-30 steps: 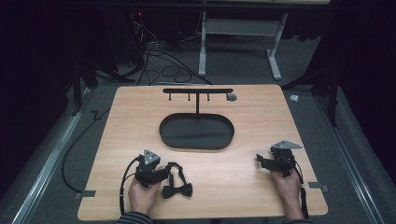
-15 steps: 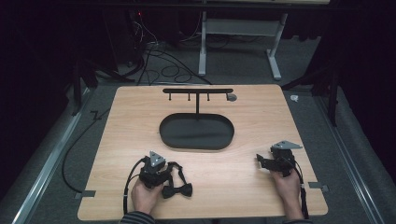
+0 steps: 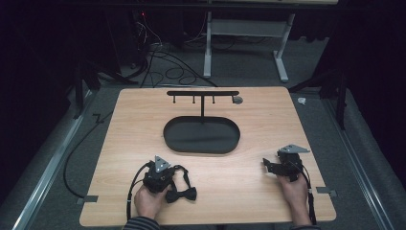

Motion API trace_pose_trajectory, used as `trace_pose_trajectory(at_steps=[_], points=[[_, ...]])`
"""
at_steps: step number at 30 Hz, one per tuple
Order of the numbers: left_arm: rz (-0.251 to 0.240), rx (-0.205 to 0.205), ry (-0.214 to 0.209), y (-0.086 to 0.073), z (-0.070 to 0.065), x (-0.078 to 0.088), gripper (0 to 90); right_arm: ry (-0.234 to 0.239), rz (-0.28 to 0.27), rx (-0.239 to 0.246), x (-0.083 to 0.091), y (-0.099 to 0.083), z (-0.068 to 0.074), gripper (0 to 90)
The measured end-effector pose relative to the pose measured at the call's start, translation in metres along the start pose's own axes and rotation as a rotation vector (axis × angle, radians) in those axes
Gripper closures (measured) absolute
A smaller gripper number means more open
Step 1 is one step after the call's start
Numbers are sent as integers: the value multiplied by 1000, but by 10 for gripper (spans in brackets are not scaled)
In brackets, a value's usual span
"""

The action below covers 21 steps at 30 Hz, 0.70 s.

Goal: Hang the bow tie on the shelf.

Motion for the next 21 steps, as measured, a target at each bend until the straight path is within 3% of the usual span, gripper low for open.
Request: trace_pose_trajectory(at_steps=[9, 21], points=[[-13, -4, -11, 5, -1, 4, 867, 0, 0, 2, 0, 0, 0, 308], [-78, -48, -13, 33, -4, 22, 868, 1, 0, 2, 0, 0, 0, 308]])
Point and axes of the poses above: each handheld gripper's, and its own axes: x roughly backward along the jaws, y roughly out of its top, z roughly to its left, the point moved 6 cm from there along -x, roughly forward along the jaws, and after that the axes turned 11 degrees about -x, right-handed, at the moved point
